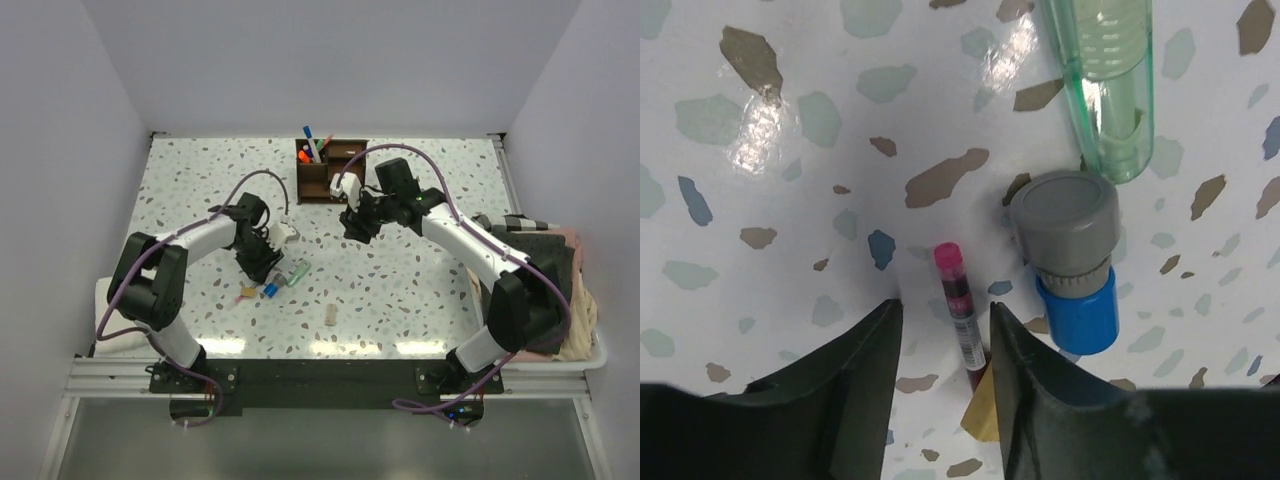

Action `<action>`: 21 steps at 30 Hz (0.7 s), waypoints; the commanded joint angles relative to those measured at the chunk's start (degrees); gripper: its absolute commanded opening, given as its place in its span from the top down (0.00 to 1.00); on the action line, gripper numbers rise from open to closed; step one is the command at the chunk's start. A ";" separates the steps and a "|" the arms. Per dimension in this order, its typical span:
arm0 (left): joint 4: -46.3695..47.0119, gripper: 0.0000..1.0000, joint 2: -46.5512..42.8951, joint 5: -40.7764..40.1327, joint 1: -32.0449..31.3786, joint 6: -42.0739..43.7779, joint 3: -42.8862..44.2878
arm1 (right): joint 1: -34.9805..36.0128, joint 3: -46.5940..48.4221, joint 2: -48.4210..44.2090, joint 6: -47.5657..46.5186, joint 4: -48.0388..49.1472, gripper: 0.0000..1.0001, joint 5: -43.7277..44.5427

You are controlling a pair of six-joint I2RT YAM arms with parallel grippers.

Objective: Sort the stationery into containers
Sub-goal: Move the pen to the center of the board.

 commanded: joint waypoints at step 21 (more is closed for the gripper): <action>5.11 0.91 25.57 10.63 -8.60 -0.49 31.48 | -3.09 -8.84 -9.75 -3.63 -0.47 0.51 11.07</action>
